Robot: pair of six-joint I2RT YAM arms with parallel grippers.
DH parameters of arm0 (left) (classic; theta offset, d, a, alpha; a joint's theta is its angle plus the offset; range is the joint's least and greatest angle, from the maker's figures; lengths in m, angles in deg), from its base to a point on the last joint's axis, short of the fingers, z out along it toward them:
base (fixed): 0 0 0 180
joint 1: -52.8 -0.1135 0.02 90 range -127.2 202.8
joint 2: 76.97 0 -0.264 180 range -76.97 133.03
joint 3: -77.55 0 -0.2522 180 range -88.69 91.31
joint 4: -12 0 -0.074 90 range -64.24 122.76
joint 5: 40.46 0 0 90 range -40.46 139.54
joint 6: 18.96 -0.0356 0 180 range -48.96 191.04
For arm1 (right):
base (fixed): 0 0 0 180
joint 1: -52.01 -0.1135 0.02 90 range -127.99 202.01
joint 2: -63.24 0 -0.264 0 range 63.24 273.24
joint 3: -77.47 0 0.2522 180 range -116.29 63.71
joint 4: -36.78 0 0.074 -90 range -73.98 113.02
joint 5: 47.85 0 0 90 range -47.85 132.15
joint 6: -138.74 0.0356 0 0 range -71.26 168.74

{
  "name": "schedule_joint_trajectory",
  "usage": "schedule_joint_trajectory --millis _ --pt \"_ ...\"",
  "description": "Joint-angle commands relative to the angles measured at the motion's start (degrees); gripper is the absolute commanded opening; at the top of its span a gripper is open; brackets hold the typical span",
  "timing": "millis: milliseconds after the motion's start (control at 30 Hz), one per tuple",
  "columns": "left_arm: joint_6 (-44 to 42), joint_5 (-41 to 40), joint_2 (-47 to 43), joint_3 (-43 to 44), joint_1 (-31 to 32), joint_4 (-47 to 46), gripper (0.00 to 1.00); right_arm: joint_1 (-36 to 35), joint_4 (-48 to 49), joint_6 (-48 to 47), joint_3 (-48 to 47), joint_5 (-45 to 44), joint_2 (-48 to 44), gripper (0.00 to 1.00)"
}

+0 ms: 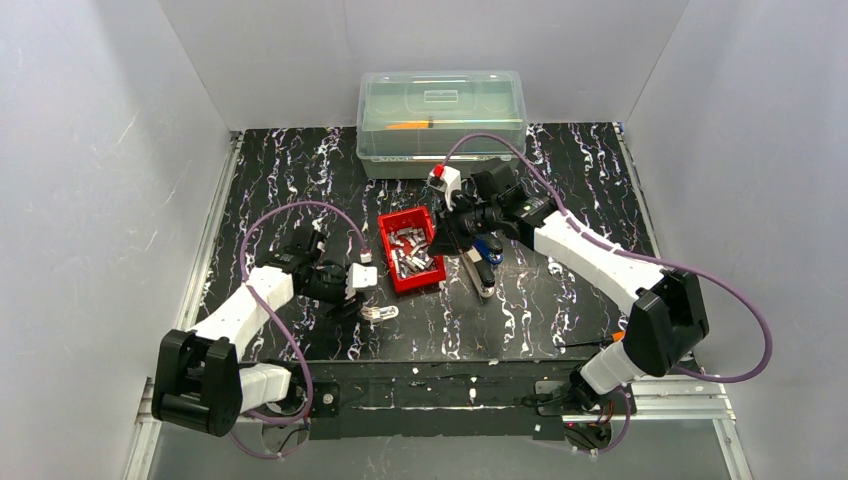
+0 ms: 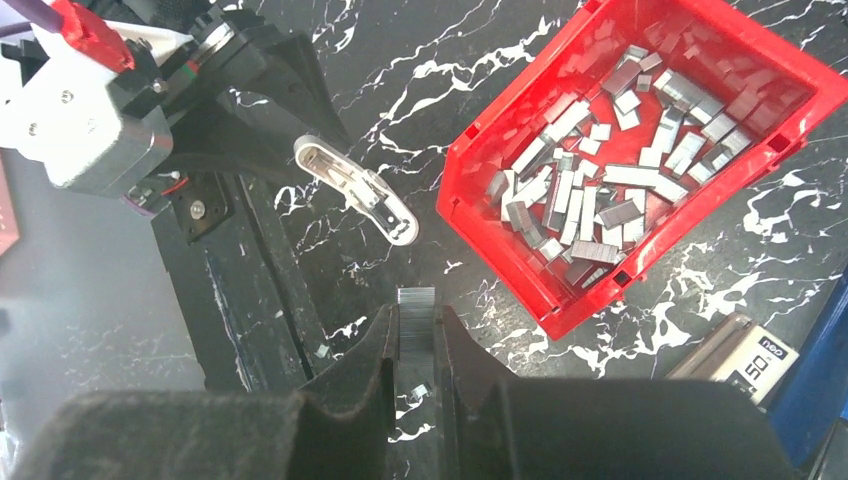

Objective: Load the staples into the stapler
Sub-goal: Pick up the stapler from the center of the board.

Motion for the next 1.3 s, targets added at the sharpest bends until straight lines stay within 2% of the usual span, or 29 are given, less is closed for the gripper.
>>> schedule_joint_trajectory --millis 0,100,200,533,667,800,967,1133,1267 --pt "-1.8 2.4 -0.4 0.6 0.5 0.5 0.47 -1.1 1.4 -1.0 1.2 -1.3 -2.6 0.15" --pt "-2.7 2.1 -0.6 0.2 0.7 0.1 0.34 -1.8 0.2 -1.0 1.4 -2.4 -2.6 0.15" --pt "-3.5 1.5 -0.9 0.0 0.7 -0.4 0.18 -2.6 -0.9 -1.0 1.4 -3.3 -2.6 0.15" --pt "-5.9 1.1 -3.8 2.5 1.0 1.0 0.0 -7.3 1.5 -4.6 5.9 -8.1 -2.5 0.17" --pt "-10.1 0.5 -5.9 2.0 1.0 4.5 0.0 -11.4 -1.1 -6.9 6.2 -15.3 0.3 0.16" --pt "-12.3 2.4 -9.7 1.5 0.9 5.1 0.0 -13.8 0.6 -6.6 4.9 -17.0 0.2 0.16" --pt "-11.9 6.9 -13.0 5.3 1.0 5.7 0.0 -15.0 7.6 -5.3 5.5 -18.2 -3.7 0.17" --pt "-7.8 11.7 -14.3 10.4 1.1 6.3 0.0 -15.4 21.2 -2.3 11.1 -17.2 -10.8 0.19" --pt "-4.9 14.0 -14.5 14.1 1.5 6.8 0.0 -15.4 24.1 -1.6 11.4 -16.0 -13.1 0.19"
